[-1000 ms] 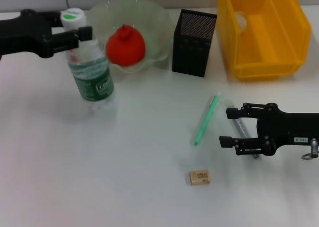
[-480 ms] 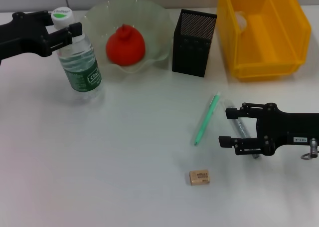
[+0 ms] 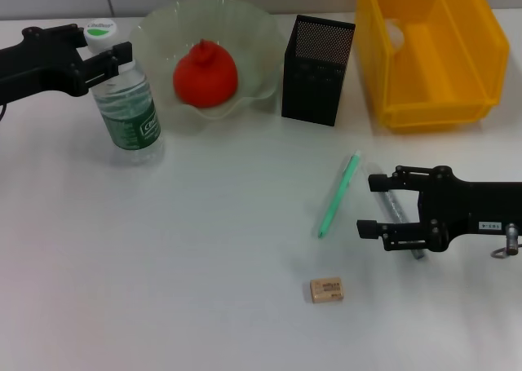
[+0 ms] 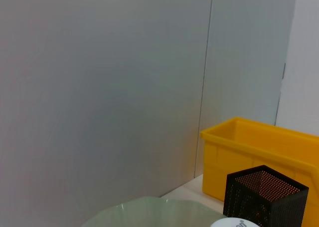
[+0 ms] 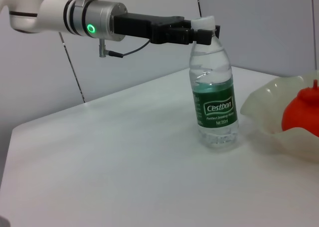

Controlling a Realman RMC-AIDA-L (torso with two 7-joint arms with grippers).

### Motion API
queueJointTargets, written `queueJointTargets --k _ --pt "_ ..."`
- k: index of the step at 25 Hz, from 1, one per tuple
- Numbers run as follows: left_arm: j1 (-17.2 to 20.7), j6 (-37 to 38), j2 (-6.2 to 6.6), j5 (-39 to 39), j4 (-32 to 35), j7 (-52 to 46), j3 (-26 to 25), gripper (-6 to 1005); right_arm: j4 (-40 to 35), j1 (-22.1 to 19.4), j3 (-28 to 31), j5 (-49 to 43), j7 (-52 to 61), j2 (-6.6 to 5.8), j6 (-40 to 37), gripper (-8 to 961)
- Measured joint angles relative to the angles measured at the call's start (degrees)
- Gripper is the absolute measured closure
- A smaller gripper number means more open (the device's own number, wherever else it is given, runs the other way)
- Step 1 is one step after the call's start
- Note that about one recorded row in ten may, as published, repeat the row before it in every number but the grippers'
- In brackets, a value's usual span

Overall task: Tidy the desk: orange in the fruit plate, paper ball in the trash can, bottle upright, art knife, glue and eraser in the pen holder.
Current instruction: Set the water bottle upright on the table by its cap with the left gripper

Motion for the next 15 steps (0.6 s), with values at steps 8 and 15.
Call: queueJointTargets --k 8,15 --pt "-0.1 -1.3 -0.09 0.0 -1.6 1.2 0.0 555 0.1 0.0 0.0 0.0 0.0 0.00 0.1 180" --pt "-0.4 -1.9 -0.19 0.0 -3.1 2.4 -0.3 555 0.2 0.1 0.0 0.1 0.0 0.00 0.1 181"
